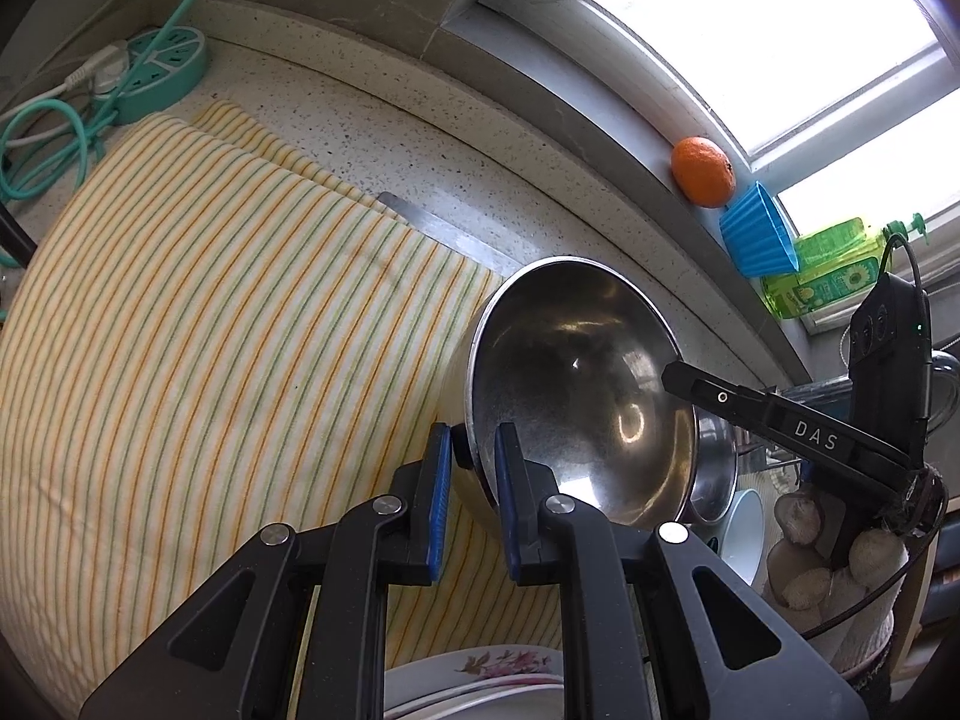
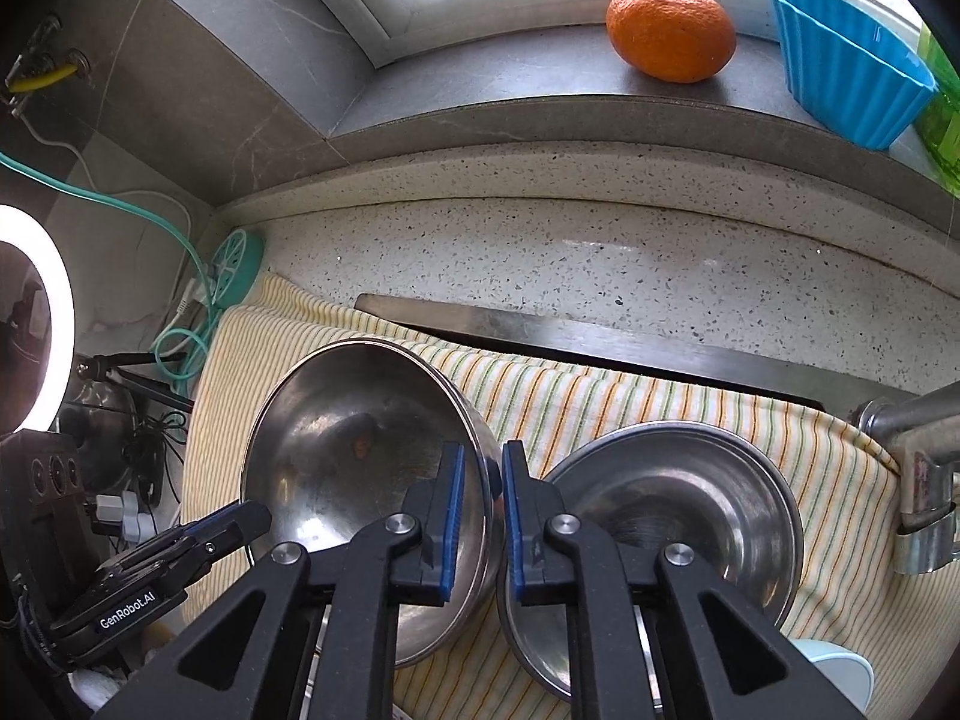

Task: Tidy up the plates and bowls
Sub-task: 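Close both tools on the large steel bowl rim, then lift the steel bowl with both tools and carry it toward the plate stack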

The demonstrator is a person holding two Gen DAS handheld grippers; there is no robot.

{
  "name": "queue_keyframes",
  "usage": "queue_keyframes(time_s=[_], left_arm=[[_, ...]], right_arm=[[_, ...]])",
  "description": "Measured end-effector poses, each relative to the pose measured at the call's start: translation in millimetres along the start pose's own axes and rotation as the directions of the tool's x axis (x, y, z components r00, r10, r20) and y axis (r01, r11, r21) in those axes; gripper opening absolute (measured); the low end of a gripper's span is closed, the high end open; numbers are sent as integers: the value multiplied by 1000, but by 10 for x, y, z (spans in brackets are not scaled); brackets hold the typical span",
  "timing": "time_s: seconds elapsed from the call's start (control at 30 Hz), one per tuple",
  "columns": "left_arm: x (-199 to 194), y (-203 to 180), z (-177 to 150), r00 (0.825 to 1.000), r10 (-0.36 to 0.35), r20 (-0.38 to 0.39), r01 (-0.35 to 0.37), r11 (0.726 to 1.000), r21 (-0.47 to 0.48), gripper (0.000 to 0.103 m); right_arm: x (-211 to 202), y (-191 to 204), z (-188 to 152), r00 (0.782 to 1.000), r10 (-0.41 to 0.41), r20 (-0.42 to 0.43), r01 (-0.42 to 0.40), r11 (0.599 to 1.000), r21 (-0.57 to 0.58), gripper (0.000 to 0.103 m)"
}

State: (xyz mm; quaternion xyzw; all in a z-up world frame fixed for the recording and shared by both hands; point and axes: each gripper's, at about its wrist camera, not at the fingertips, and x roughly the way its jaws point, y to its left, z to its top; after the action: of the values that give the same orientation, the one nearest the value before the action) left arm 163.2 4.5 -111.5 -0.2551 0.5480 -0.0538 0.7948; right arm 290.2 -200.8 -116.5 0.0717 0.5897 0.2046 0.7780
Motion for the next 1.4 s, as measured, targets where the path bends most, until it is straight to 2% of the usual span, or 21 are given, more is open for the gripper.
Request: queue_keyframes(time_s=[0.73, 0.97, 1.4], left_arm=[[-237, 94, -84, 999, -17, 31, 17, 1000, -3, 13], [-370, 201, -178, 999, -21, 41, 21, 1000, -14, 13], [-664, 512, -428, 998, 2, 67, 0, 999, -32, 13]], right_arm=[[-145, 248, -124, 1000, -14, 3, 14, 1000, -26, 12], [-215, 392, -258, 1000, -5, 1, 5, 999, -44, 12], [-105, 698, -556, 999, 25, -27, -26, 997, -67, 12]])
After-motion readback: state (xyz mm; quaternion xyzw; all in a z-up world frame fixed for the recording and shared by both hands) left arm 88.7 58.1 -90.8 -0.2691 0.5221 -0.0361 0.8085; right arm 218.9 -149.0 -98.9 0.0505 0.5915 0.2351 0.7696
